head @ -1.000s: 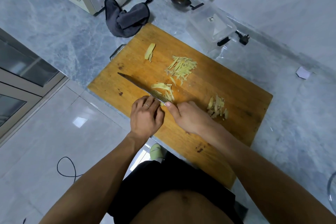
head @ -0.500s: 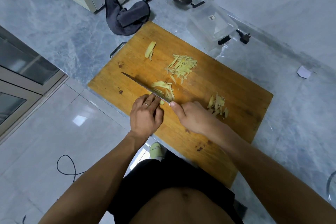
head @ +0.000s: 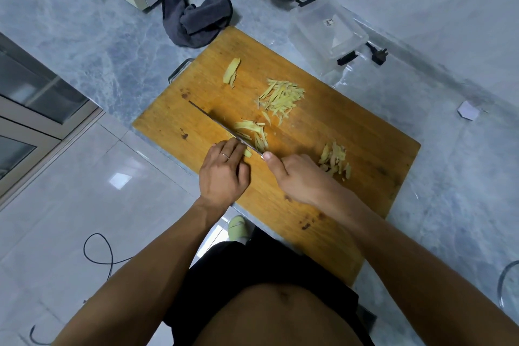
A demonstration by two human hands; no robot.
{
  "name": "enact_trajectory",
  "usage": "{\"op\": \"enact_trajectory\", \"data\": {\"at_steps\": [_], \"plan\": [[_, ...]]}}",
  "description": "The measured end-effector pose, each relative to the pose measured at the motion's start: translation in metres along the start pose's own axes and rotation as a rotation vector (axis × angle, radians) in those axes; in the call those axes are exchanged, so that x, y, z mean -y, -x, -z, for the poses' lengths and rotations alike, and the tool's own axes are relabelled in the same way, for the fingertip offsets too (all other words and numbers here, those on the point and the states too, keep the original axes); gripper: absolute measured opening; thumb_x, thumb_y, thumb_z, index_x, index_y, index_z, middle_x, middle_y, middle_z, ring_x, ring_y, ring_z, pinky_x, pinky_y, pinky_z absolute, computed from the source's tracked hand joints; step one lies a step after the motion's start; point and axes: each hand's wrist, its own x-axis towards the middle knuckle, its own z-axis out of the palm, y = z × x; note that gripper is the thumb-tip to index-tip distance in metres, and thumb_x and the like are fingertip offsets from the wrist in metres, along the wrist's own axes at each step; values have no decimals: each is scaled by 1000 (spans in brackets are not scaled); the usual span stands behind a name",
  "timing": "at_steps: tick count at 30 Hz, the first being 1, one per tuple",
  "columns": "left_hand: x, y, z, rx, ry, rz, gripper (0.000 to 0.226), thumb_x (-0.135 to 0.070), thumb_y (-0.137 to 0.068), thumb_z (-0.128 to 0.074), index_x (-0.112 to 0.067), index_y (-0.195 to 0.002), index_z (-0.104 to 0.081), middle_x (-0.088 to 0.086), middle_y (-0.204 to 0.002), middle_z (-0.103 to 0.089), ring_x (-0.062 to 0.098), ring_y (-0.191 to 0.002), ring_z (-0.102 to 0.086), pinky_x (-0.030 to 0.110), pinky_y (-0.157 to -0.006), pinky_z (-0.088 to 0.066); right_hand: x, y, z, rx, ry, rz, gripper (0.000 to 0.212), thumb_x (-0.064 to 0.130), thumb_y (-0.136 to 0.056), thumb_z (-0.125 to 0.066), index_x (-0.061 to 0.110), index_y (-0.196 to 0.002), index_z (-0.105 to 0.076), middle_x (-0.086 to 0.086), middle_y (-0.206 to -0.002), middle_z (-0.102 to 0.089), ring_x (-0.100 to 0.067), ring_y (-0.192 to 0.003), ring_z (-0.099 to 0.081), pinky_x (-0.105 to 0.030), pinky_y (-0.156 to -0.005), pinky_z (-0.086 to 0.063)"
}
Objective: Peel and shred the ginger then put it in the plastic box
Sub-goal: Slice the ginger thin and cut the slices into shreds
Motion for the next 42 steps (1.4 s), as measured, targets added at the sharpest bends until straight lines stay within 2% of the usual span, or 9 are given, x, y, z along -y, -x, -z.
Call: {"op": "enact_trajectory", "data": {"at_steps": [7, 9, 11, 17, 21, 27, 35, 40, 42], "plan": [[-2, 0, 4, 44, -13, 6, 33, -10, -80, -61, -7, -112, -69, 8, -119, -67, 29, -107, -56, 38, -88, -50, 7, -3, -3, 8, -26, -37, 75, 57, -104, -17, 14, -52, -50, -3, -52, -51, -21, -64, -52, -40, -83, -51], [-2, 2, 4, 56, -5, 12, 33, -10, -81, -60, -7, -113, -69, 7, -120, -67, 29, -109, -56, 39, -89, -50, 5, -2, -2, -3, -17, -29, 73, 56, -105, -17, 15, -52, -48, -2, -54, -49, -25, -70, -52, -37, -79, -46], [-2, 3, 6, 62, 2, 16, 34, -10, -82, -61, -7, -114, -69, 7, -120, -67, 29, -110, -55, 39, -89, -50, 3, 0, 0, -20, -2, -18, 71, 56, -105, -18, 16, -53, -47, -2, -55, -49, -22, -66, -53, -34, -73, -42], [-3, 1, 5, 23, 32, 6, 33, -11, -83, -54, -5, -111, -71, 9, -115, -69, 29, -107, -57, 44, -90, -51, 3, -1, 4, 3, 31, -20, 73, 57, -104, -17, 15, -54, -49, -5, -57, -54, -20, -62, -55, -36, -75, -47], [-1, -1, 3, -8, 39, 4, 31, -8, -81, -57, -4, -109, -72, 9, -112, -70, 30, -105, -58, 43, -89, -51, 6, -5, 5, 21, 1, -6, 73, 53, -106, -18, 12, -50, -42, -4, -49, -48, -17, -50, -51, -30, -62, -36], [0, 1, 2, -25, 50, 4, 31, -7, -80, -58, -4, -107, -72, 9, -110, -70, 30, -105, -59, 43, -89, -51, 8, -2, -2, 11, -8, -6, 73, 52, -106, -18, 11, -52, -46, -4, -52, -50, -15, -57, -51, -35, -67, -42], [3, 3, 0, 29, 57, 32, 37, -13, -85, -50, -4, -113, -72, 9, -117, -69, 31, -110, -60, 48, -96, -48, 6, -4, 5, 23, 6, -24, 75, 54, -105, -16, 11, -50, -44, -5, -48, -50, -17, -50, -54, -29, -56, -35], [1, 4, 1, 44, 86, 43, 37, -12, -84, -50, -5, -114, -71, 10, -119, -68, 31, -111, -60, 49, -97, -47, 5, 1, -3, -3, -48, -26, 71, 55, -105, -18, 15, -52, -43, -1, -52, -46, -12, -55, -47, -36, -74, -44], [1, 7, 3, 27, 130, 74, 38, -10, -85, -52, -6, -117, -71, 10, -126, -66, 28, -114, -60, 49, -102, -47, 5, 2, -1, -3, -71, -50, 72, 57, -104, -18, 14, -53, -44, -3, -53, -49, -14, -54, -52, -31, -63, -40]]}}
